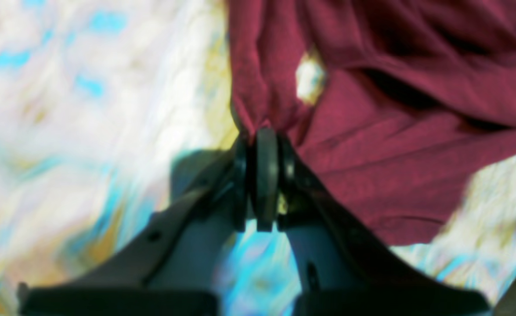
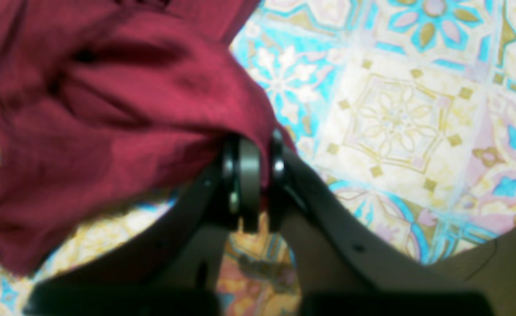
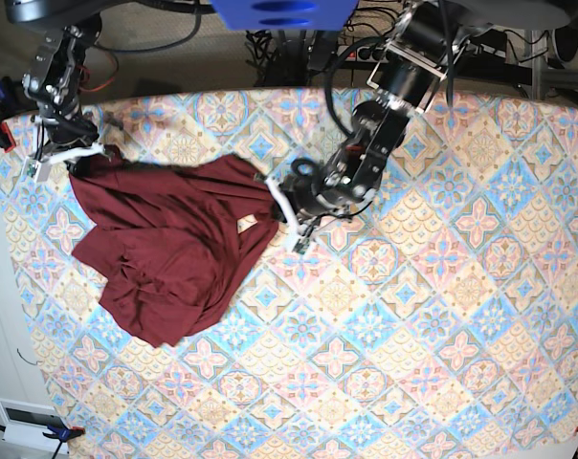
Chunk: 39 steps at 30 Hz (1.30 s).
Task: Layout the t-shirt on the table in an organized manner, then fold the t-shirt properly
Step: 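Pull the shirt edges apart, right gripper toward its corner, left outward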
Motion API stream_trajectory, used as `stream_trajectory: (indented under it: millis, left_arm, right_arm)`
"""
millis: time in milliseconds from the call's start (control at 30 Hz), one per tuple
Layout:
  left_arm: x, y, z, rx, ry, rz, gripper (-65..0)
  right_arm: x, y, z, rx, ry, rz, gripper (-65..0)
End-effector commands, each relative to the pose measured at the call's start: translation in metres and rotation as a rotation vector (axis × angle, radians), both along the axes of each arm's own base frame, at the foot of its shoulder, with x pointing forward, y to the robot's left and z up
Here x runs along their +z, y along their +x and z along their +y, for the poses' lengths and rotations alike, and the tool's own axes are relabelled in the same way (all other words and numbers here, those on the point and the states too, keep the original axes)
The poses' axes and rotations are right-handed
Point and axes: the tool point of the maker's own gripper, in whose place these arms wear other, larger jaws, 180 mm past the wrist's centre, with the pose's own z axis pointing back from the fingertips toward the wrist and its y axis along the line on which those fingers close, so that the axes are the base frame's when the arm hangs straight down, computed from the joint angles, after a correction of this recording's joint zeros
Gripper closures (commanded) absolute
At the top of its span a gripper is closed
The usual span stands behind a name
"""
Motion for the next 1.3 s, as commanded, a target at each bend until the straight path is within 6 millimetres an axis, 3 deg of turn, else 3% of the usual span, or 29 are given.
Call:
stream_trajectory:
  millis: [0,200,400,533,633,733,833,967,1100,1267]
  left_arm:
    - [0.008,0.000,0.010,0.008,0.016,-0.038,0.0]
    - [0.014,-0.069,0.038,0.026,-0.003,-0.027,0.0]
    - [0.031,-0.129,0.043,0.010,-0.033,0.000,0.0]
    - [0.034,-0.164,0.048,-0.014,-0.030,0.040,0.0]
    - [0.035,-0.176,0.055,-0.034,-0.012,0.050,0.0]
    - [0.035,-0.169,0.066,-0.024,0.012,0.034,0.0]
    - [0.044,-0.139,0.081,0.020,0.033,-0.034,0.0]
    - [0.060,-0.100,0.083,0.046,0.026,-0.122,0.0]
    - [0.052,-0.048,0.084,0.146,-0.049,-0.107,-11.4]
    - [0.037,0.009,0.069,0.211,-0.144,-0.039,-25.4]
  right_arm:
    - [0.010,0.005,-0.009,-0.010,-0.025,-0.035,-0.7]
    - [-0.001,0.005,-0.022,-0.057,0.011,0.014,-0.7]
    - [-0.015,0.013,-0.025,-0.082,0.055,0.039,-0.7]
    - [-0.025,0.015,-0.031,-0.099,0.047,0.065,-0.7]
    - [-0.023,0.018,-0.041,-0.099,-0.027,0.086,-0.7]
    - [-0.021,0.018,-0.047,-0.099,-0.080,0.099,-0.7]
    - [-0.018,0.019,-0.049,-0.096,-0.096,0.097,-0.7]
    - [-0.018,0.018,-0.048,-0.096,-0.096,0.098,-0.7]
    - [-0.019,0.017,-0.049,-0.097,-0.100,0.102,-0.7]
    - [-0.012,0.007,-0.069,-0.162,-0.107,0.092,-0.8]
